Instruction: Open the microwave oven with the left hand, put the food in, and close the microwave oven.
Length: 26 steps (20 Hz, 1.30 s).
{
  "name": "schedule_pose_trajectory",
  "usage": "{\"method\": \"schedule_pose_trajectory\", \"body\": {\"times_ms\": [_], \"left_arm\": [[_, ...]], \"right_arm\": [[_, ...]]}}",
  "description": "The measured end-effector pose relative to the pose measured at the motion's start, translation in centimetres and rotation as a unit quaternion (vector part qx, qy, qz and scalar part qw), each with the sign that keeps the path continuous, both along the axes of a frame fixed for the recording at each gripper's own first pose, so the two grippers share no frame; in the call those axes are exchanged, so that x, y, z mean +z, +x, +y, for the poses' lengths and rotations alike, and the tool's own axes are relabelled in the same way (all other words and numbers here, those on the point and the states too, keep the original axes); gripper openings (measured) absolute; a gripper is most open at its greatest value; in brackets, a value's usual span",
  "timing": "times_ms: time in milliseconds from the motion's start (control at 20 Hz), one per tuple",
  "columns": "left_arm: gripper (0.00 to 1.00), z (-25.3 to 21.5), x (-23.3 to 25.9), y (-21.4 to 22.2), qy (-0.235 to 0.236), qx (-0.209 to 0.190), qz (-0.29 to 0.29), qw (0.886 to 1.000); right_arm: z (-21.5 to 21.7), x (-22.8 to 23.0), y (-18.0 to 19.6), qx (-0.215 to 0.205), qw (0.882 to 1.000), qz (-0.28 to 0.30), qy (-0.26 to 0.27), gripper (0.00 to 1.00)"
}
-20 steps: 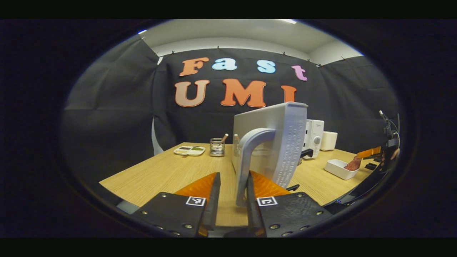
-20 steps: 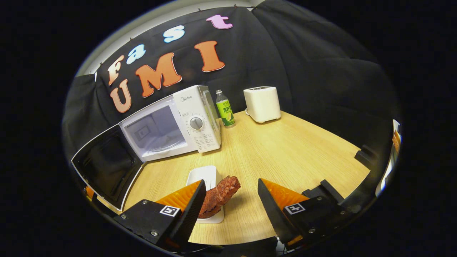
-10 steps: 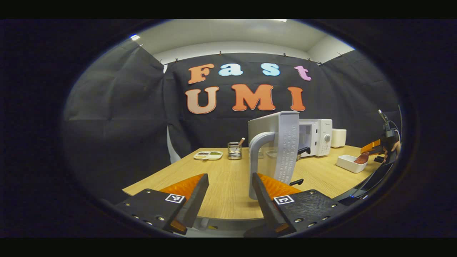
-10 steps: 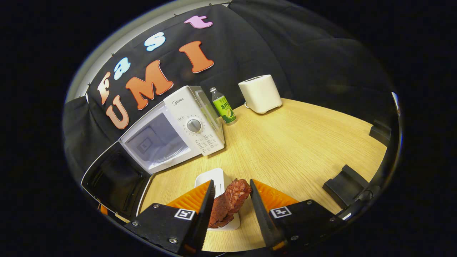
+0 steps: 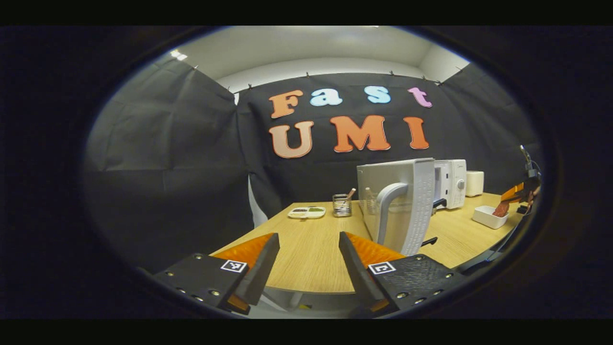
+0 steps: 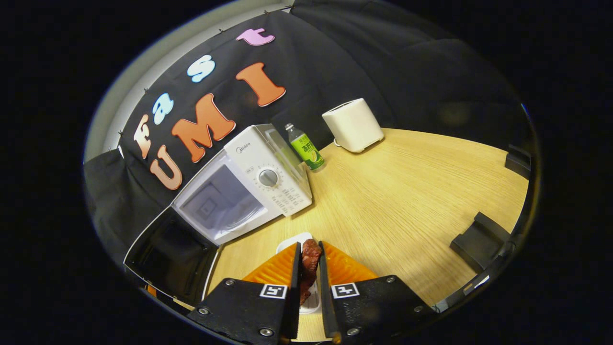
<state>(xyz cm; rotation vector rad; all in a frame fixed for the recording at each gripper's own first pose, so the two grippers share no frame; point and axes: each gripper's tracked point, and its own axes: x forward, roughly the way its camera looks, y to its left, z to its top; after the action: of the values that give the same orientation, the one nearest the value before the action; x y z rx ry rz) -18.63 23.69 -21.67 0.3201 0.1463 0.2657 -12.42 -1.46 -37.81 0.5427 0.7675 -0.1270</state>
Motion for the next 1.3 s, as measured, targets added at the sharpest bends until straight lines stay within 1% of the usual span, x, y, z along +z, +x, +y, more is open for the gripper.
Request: {"method": "schedule_pose_trajectory", "body": {"times_ms": [150,250,400,450,550,600,650,700,1050,1150,1300], "left_arm": [[0.76,1.2,0.4,0.2,0.002,0.019,-0.001,1.000],[0.76,2.0,0.7,0.4,0.007,0.030,-0.001,1.000],[0.76,2.4,1.4,0.9,0.011,0.031,-0.004,0.999],[0.77,2.5,1.6,1.1,0.014,0.031,-0.005,0.999],[0.76,2.9,1.6,1.5,0.019,0.035,-0.002,0.999],[0.76,3.1,1.6,1.9,0.018,0.036,-0.001,0.999],[0.76,3.1,1.6,2.2,0.016,0.036,0.000,0.999],[0.77,3.2,1.6,2.5,0.015,0.036,0.001,0.999],[0.76,4.6,1.4,3.9,0.011,0.041,0.004,0.999],[0.76,5.0,1.5,4.2,0.010,0.044,0.004,0.999],[0.77,6.0,1.6,4.8,0.007,0.048,0.004,0.999]], "right_arm": [[1.4,0.7,0.7,0.026,0.999,0.001,-0.022,0.16],[1.8,1.5,1.1,0.042,0.998,-0.001,-0.052,0.16],[2.6,2.9,1.8,0.065,0.993,-0.003,-0.096,0.16],[2.9,3.6,2.1,0.072,0.992,-0.009,-0.104,0.16],[4.2,5.1,2.9,0.088,0.989,-0.023,-0.116,0.16],[4.5,5.4,3.7,0.093,0.987,-0.029,-0.124,0.11],[4.9,6.0,4.3,0.098,0.986,-0.036,-0.129,0.16],[5.5,6.5,5.1,0.101,0.986,-0.043,-0.129,0.16],[11.3,8.4,11.7,0.127,0.979,-0.097,-0.128,0.16],[13.3,8.4,13.8,0.130,0.976,-0.115,-0.134,0.16],[16.2,7.1,16.4,0.138,0.972,-0.123,-0.146,0.16]]}}
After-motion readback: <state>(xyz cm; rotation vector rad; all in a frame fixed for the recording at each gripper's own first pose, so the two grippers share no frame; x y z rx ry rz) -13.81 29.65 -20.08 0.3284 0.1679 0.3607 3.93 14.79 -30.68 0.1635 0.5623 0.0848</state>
